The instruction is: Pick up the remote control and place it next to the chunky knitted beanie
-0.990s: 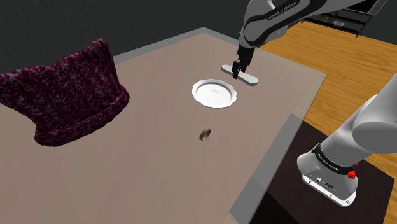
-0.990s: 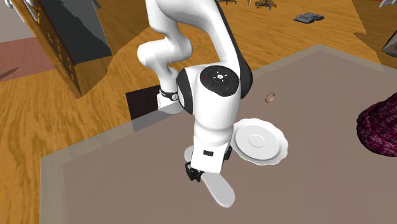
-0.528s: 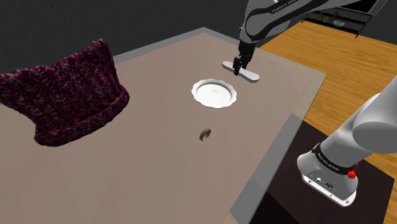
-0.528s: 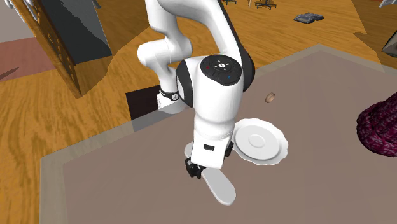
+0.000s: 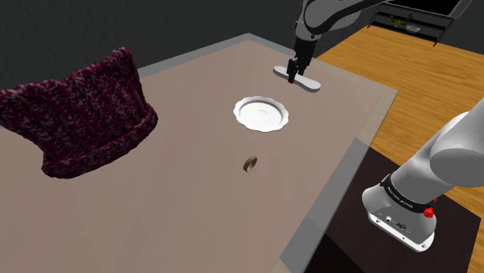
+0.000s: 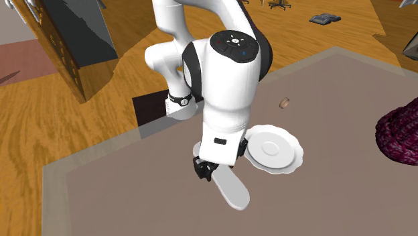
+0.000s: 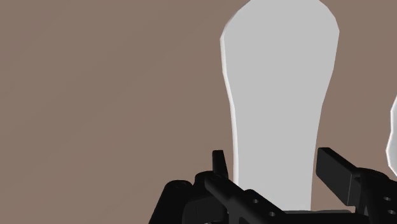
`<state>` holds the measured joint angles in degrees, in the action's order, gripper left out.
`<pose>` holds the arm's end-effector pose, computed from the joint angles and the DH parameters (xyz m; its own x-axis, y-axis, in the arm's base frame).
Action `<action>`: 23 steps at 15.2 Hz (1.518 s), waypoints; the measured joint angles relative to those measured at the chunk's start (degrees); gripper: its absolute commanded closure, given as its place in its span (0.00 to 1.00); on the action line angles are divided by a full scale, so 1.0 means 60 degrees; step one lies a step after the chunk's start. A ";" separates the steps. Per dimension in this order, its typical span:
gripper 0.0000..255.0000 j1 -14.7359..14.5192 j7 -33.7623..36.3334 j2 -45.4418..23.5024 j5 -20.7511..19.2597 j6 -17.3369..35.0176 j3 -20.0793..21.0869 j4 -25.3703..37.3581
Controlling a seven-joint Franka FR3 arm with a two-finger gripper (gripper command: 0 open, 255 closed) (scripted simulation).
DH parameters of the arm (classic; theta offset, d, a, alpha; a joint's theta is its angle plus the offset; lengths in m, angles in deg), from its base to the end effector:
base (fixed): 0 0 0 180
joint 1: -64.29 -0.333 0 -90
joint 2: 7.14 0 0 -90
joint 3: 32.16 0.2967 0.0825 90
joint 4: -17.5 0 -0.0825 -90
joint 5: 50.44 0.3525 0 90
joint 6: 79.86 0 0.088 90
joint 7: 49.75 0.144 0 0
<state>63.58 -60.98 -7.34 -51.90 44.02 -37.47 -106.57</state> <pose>0.5065 -0.0426 0.3545 0.9915 0.1295 -0.0110 0.1297 -0.9914 0.0196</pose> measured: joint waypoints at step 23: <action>1.00 -0.0019 -0.0004 0.0827 -0.0045 -0.2860 0.0027 0.2036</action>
<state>63.46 -61.01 -2.38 -52.17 26.86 -37.31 -94.35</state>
